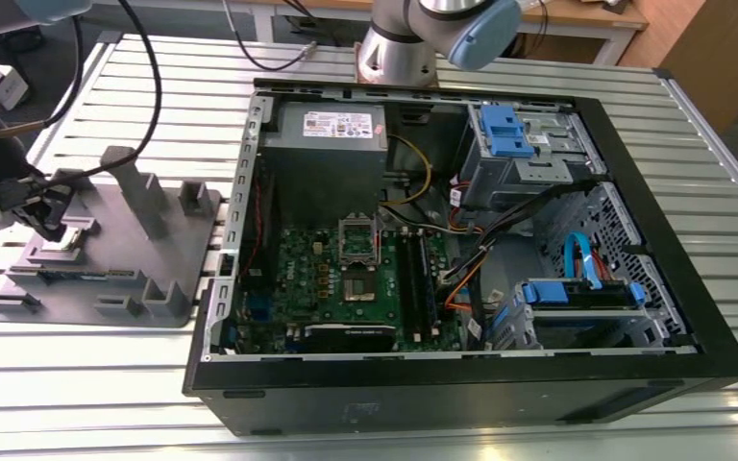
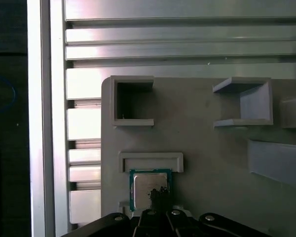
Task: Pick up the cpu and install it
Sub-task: 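Pick up the cpu and move it towards the insertion slot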
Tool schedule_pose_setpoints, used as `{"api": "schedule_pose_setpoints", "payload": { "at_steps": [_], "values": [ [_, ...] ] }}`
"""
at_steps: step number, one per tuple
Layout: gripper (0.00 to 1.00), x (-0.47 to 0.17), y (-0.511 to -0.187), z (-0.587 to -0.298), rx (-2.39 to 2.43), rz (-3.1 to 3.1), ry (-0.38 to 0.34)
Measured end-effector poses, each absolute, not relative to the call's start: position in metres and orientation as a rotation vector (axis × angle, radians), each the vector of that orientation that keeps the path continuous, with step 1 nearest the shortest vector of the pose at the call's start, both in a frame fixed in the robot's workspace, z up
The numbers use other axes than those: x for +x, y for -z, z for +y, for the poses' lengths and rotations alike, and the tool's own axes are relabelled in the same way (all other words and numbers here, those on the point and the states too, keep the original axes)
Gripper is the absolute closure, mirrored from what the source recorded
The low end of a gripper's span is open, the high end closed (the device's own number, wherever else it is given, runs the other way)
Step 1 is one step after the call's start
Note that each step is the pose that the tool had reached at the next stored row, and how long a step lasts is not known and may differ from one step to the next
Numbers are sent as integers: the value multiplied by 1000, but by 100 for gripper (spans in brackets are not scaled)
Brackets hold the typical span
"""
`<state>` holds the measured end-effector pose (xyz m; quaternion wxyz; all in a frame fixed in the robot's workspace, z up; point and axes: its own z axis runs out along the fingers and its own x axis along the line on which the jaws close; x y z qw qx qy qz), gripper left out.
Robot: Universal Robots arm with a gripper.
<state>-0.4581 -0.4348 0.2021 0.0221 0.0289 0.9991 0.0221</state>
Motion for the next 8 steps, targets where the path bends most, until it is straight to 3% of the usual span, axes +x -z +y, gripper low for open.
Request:
{"api": "schedule_pose_setpoints", "payload": {
  "at_steps": [8],
  "values": [
    [89, -461, -199, -431, 89, 3095, -66]
  ]
}}
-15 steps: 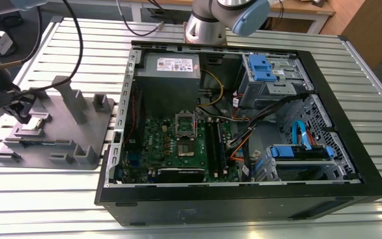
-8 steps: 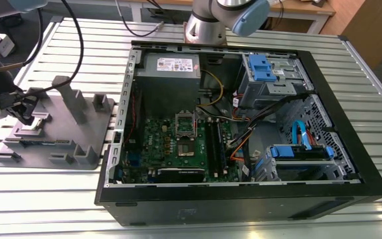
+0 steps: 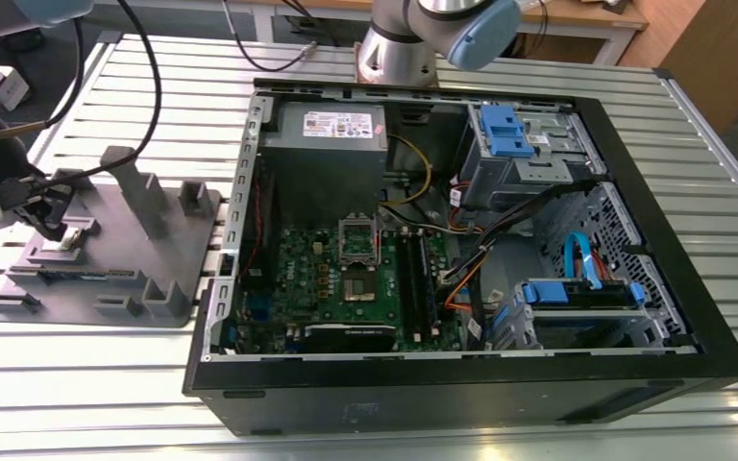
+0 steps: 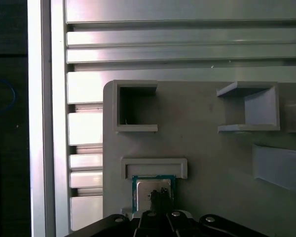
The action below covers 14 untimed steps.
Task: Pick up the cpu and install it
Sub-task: 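Pick up the cpu and move it towards the insertion slot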
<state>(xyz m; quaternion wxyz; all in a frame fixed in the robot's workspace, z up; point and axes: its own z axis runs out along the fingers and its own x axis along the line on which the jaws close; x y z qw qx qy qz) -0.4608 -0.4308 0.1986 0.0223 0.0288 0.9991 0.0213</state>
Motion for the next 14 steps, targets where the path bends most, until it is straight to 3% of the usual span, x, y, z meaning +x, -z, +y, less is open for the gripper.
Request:
{"api": "schedule_pose_setpoints", "payload": {
  "at_steps": [11, 14],
  "values": [
    [89, -461, -198, -430, 89, 3095, -61],
    [77, -461, -198, -430, 89, 3095, -61]
  ]
}}
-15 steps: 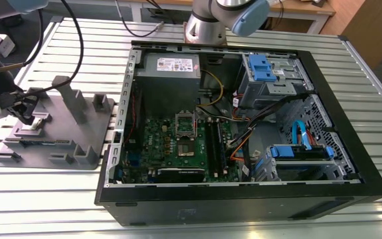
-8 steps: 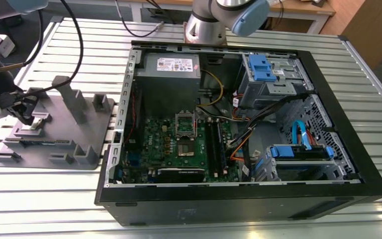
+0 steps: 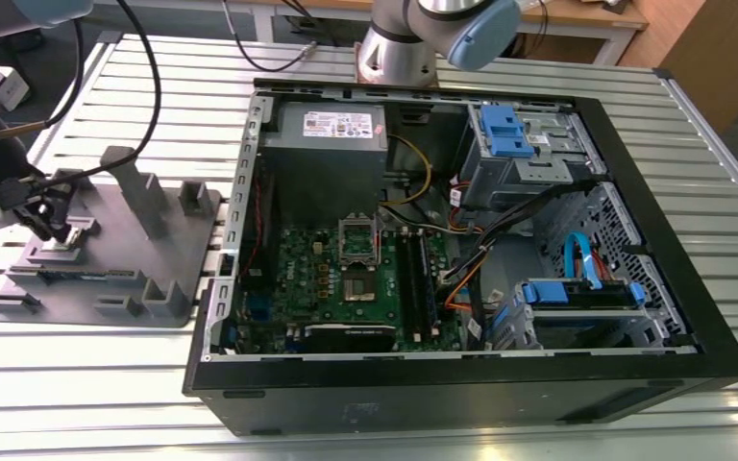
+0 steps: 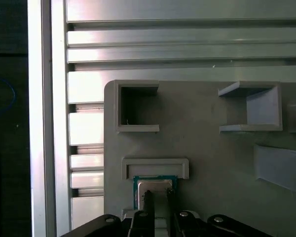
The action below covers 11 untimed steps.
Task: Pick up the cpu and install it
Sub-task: 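Pick up the cpu and move it towards the insertion slot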
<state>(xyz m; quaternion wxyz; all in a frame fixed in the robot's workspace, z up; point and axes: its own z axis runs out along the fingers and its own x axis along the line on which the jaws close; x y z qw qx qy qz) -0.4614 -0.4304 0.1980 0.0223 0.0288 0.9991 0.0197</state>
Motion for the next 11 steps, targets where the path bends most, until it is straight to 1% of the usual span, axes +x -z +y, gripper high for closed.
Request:
{"api": "schedule_pose_setpoints", "payload": {
  "at_steps": [1, 2, 6, 8, 9, 11],
  "values": [
    [71, -461, -198, -430, 89, 3095, -61],
    [71, -461, -198, -430, 89, 3095, -61],
    [47, -461, -198, -430, 89, 3095, -61],
    [47, -461, -198, -430, 89, 3095, -61],
    [41, -461, -198, -430, 89, 3095, -61],
    [41, -461, -198, -430, 89, 3095, -61]
  ]
}}
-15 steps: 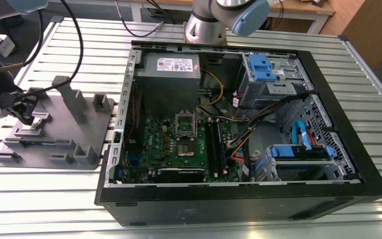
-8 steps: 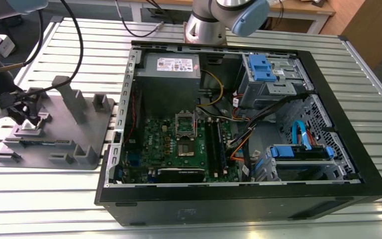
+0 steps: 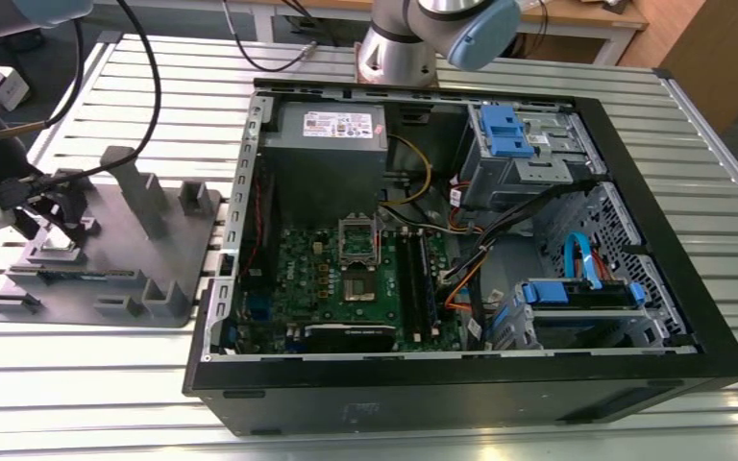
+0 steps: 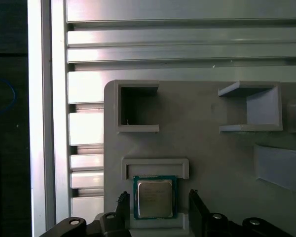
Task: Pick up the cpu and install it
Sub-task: 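Pick up the cpu and move it towards the insertion slot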
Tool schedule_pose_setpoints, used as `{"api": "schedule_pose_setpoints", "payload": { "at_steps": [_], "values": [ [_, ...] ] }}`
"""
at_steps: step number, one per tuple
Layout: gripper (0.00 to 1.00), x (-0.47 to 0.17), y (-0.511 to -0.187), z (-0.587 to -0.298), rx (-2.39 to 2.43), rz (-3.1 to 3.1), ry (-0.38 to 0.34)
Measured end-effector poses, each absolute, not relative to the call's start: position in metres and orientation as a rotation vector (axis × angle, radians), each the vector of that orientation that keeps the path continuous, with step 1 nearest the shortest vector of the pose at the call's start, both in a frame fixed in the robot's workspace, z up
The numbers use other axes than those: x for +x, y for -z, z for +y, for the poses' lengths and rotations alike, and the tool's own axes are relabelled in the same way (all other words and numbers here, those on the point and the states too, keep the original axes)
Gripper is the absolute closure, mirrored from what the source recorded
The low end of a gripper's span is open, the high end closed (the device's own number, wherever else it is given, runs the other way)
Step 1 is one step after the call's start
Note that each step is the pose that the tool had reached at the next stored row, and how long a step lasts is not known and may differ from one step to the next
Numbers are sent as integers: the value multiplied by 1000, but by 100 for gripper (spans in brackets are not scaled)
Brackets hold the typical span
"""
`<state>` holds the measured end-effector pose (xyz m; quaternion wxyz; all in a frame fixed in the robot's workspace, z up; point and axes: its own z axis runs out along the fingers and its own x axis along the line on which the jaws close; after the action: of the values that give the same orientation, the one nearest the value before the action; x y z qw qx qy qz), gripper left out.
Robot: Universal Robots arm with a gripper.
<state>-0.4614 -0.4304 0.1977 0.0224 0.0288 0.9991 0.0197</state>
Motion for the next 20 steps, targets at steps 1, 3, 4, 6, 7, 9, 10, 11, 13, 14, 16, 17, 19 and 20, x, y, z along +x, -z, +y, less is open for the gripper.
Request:
{"api": "schedule_pose_setpoints", "payload": {
  "at_steps": [1, 3, 4, 6, 7, 9, 10, 11, 13, 14, 16, 17, 19, 20],
  "values": [
    [41, -461, -197, -430, 89, 3095, -61],
    [41, -461, -195, -430, 89, 3095, -61],
    [41, -461, -193, -430, 89, 3095, -61],
    [41, -461, -191, -429, 89, 3095, -61],
    [41, -461, -190, -429, 89, 3095, -61],
    [41, -461, -190, -428, 89, 3095, -61],
    [41, -461, -189, -428, 89, 3095, -61],
    [41, -461, -189, -427, 89, 3095, -61],
    [41, -461, -188, -426, 89, 3095, -61],
    [41, -461, -187, -426, 89, 3095, -61],
    [41, -461, -186, -426, 89, 3095, -61],
    [41, -461, -186, -426, 89, 3095, -61],
    [41, -462, -186, -426, 89, 3095, -61],
    [41, -462, -186, -426, 89, 3095, -60]
  ]
}}
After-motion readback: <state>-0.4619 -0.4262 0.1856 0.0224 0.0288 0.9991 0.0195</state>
